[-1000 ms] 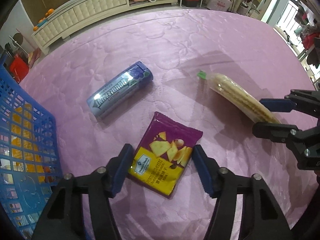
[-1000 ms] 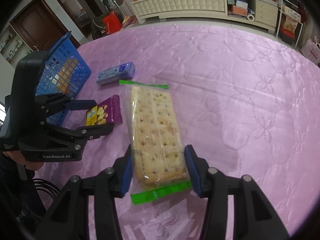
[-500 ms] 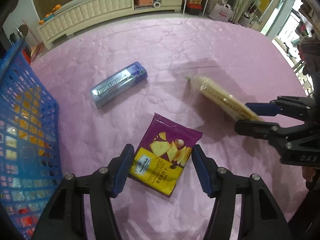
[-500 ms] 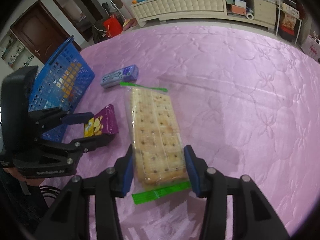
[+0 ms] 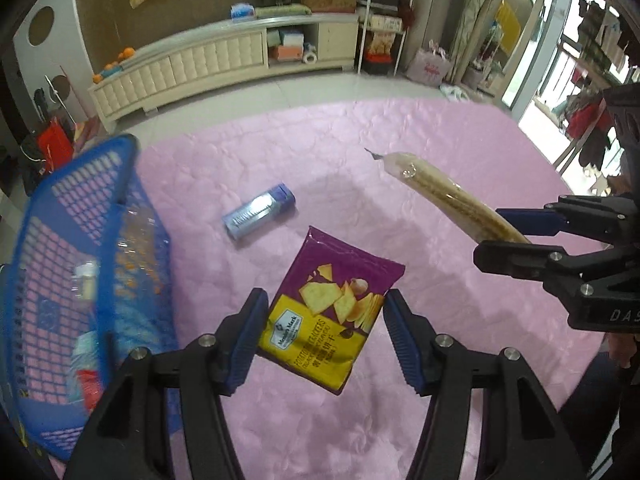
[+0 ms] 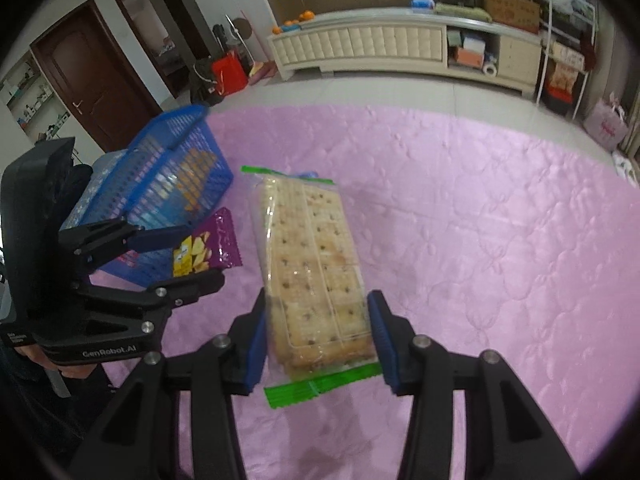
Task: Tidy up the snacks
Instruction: 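Carry both held packets over the blue basket, then open the right tool to drop the cracker pack into the basket, then open the left tool to drop the chip bag into the basket, then move the right tool toward the blue Doublemint gum box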
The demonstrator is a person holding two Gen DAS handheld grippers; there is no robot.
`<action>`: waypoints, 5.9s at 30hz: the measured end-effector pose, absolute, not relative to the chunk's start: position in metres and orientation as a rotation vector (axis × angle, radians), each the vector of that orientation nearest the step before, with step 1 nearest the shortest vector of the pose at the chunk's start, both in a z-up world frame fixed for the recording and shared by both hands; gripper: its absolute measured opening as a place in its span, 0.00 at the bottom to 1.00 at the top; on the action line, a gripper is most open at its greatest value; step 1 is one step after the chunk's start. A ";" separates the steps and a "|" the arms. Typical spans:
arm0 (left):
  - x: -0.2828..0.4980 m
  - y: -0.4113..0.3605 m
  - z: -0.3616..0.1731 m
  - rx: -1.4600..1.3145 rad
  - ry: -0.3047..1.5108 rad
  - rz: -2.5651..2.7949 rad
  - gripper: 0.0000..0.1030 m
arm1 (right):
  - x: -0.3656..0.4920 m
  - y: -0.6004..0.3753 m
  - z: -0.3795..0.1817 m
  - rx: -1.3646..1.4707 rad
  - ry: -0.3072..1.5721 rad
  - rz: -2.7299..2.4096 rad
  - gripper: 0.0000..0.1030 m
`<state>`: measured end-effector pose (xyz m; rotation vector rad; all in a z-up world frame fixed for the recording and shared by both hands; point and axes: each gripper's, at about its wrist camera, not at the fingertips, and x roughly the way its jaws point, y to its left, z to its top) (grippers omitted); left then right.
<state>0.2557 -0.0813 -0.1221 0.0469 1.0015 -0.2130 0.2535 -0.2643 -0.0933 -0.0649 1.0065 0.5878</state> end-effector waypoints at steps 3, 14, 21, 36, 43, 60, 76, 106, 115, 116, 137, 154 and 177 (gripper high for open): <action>0.242 -0.067 -0.098 0.012 0.963 -0.196 0.55 | 0.242 -0.257 -0.076 -0.085 0.976 0.586 0.50; 0.195 -0.008 -0.043 -0.057 0.832 -0.132 0.55 | 0.213 -0.205 -0.021 -0.157 0.889 0.640 0.50; 0.180 0.039 -0.031 -0.076 0.804 -0.078 0.55 | 0.207 -0.155 -0.009 -0.232 0.862 0.694 0.50; 0.148 0.132 -0.033 -0.152 0.789 0.045 0.55 | 0.208 -0.052 -0.023 -0.432 0.879 0.776 0.50; 0.147 0.150 -0.047 -0.193 0.809 0.069 0.55 | 0.217 -0.012 -0.046 -0.545 0.919 0.798 0.50; 0.151 0.192 -0.072 -0.270 0.847 0.128 0.55 | 0.241 0.055 -0.114 -0.705 1.083 0.807 0.50; 0.151 0.178 -0.060 -0.243 0.848 0.112 0.55 | 0.253 0.029 -0.092 -0.566 1.101 0.764 0.84; 0.229 0.151 -0.060 -0.093 0.893 0.061 0.56 | 0.290 -0.042 -0.067 -0.221 0.955 0.578 0.84; 0.254 0.152 -0.073 -0.132 0.924 0.065 0.56 | 0.303 -0.042 -0.067 -0.224 0.930 0.589 0.84; 0.257 0.151 -0.073 -0.129 0.926 0.068 0.56 | 0.304 -0.042 -0.068 -0.227 0.930 0.589 0.84; 0.238 0.140 -0.053 -0.113 0.894 0.074 0.73 | 0.293 -0.066 -0.055 -0.165 0.936 0.562 0.84; 0.204 0.096 -0.014 -0.082 0.821 -0.007 0.73 | 0.259 -0.102 -0.019 -0.130 0.887 0.524 0.84; 0.258 0.070 -0.034 0.009 0.888 0.001 0.73 | 0.309 -0.136 -0.053 -0.132 0.954 0.486 0.85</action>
